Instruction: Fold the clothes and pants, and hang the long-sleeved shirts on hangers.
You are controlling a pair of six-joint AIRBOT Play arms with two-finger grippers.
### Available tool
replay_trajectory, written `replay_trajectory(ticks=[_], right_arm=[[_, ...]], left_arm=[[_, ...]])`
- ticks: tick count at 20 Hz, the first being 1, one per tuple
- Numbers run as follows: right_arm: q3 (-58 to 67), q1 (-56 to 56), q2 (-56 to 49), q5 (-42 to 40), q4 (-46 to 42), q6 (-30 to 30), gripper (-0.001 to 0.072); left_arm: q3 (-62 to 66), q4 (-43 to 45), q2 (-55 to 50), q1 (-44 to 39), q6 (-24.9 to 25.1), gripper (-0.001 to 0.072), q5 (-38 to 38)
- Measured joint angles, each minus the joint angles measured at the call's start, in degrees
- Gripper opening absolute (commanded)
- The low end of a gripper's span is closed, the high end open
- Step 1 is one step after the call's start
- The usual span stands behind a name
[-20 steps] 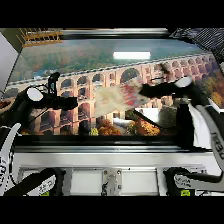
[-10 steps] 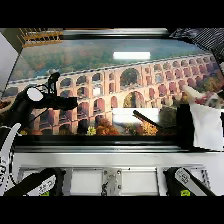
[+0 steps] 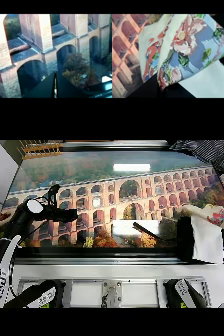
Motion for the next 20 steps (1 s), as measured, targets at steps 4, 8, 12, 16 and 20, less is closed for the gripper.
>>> replay_trajectory(ticks=[4, 8, 12, 16, 20], right_arm=[[-6.5, -0.2, 4.1, 4.1, -10.3, 2.5, 0.0011], [-14.9, -0.2, 6.6, 6.1, -16.9, 3.5, 0.0011], [-20.4, -0.2, 7.4, 7.0, -20.5, 3.8, 0.0012], [-22.3, -0.2, 7.6, 7.7, -24.3, 3.8, 0.0071], [-22.6, -0.2, 7.6, 7.8, -26.2, 3.9, 0.0582]], left_arm=[[0.0, 0.0, 0.0, 0.0, 0.0, 0.0003, -0.1], [0.0, 0.0, 0.0, 0.0, 0.0, 0.0004, -0.1], [0.0, 0.0, 0.0, 0.0, 0.1, 0.0003, -0.1], [0.0, 0.0, 0.0, 0.0, 0.2, 0.0003, -0.1], [0.0, 0.0, 0.0, 0.0, 0.2, 0.0003, -0.1]])
